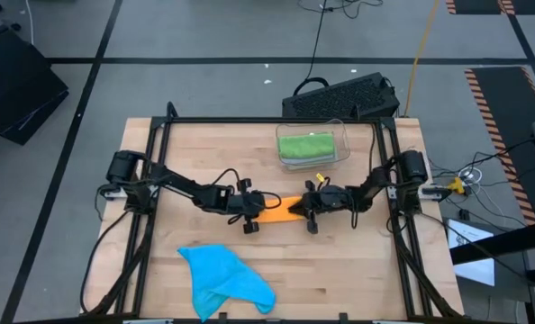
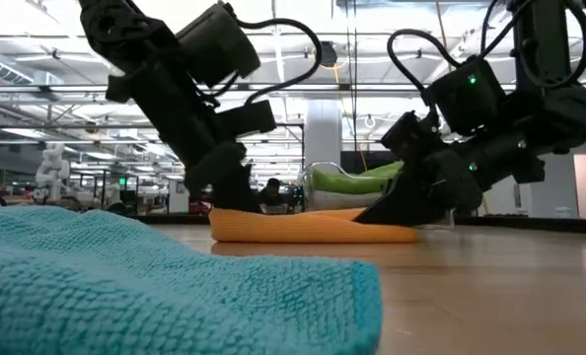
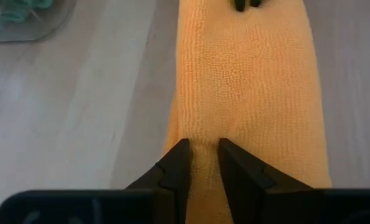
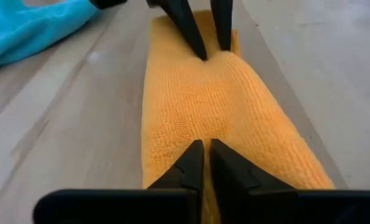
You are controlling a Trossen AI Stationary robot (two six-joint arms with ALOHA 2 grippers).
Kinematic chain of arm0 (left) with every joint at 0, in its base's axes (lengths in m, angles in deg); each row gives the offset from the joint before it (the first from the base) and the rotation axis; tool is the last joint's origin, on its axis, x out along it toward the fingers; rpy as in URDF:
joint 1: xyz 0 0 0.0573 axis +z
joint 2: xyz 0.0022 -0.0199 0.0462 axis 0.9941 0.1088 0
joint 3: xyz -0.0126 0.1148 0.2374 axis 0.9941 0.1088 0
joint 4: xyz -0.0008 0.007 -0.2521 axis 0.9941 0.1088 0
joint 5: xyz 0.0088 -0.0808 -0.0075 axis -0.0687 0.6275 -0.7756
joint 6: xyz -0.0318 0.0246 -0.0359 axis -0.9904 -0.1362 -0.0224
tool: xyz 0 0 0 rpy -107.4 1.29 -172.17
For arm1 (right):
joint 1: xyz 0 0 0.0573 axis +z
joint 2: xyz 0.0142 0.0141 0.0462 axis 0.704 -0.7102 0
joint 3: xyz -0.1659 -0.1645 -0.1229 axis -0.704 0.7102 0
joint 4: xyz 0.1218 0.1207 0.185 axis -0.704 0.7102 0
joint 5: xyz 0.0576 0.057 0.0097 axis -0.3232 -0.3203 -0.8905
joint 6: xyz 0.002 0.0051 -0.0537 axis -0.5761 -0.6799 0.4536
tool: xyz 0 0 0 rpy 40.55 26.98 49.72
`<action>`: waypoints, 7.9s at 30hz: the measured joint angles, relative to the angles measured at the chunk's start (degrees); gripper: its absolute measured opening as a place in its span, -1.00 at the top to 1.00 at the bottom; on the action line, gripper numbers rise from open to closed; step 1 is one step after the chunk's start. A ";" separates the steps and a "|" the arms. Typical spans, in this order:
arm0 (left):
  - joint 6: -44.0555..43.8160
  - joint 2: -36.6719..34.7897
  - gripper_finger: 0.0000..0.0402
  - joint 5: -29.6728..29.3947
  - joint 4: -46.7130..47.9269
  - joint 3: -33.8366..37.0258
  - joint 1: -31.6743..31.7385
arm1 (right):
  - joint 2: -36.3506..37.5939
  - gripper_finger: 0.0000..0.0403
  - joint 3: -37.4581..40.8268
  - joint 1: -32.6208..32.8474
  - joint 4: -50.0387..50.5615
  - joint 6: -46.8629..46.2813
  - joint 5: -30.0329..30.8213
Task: Fold microfiber towels
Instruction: Fold the orange microfiber towel, then put the folded orange microfiber towel into the transparent bin
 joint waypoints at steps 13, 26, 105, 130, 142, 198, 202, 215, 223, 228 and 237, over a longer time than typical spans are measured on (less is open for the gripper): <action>1.08 -11.02 0.50 -6.99 4.51 -0.38 -10.00 | 14.33 0.78 0.43 2.64 10.95 -1.44 0.40; 2.08 -0.40 -0.24 -18.80 7.47 -0.27 -18.05 | 26.45 0.53 3.92 6.48 21.47 -2.36 4.85; 13.86 6.15 0.25 -15.58 -7.95 -0.44 -3.11 | 16.07 0.94 0.63 -1.80 24.67 11.90 5.95; 36.27 -4.67 0.92 -17.21 -0.64 -16.44 8.56 | 55.04 0.94 -2.00 -16.22 49.46 32.11 6.05; 51.00 -4.23 0.89 -10.34 -7.10 -19.11 18.36 | 56.38 0.94 -2.51 -33.75 47.28 47.84 0.44; 43.79 3.18 0.34 10.46 -2.53 -18.96 25.94 | 42.65 0.30 -2.43 -41.71 43.62 46.72 -8.84; 42.36 3.18 0.21 12.89 -3.43 -18.96 25.68 | 44.60 0.30 -2.43 -41.77 46.02 45.28 -8.99; 32.99 -4.45 0.03 17.80 0.64 -19.29 27.05 | 47.19 0.30 -2.43 -42.40 51.70 37.71 -12.14; 24.81 -9.84 0.13 13.61 4.75 -19.28 27.89 | 50.81 0.29 -4.69 -42.31 52.15 31.87 -15.15; 20.11 -11.75 0.25 11.04 5.13 -19.26 27.63 | 46.74 0.34 -9.27 -41.48 44.86 25.26 -22.73; 5.98 -13.43 0.45 8.81 14.37 -18.09 25.73 | 27.89 0.81 -19.93 -41.53 39.62 22.67 -35.09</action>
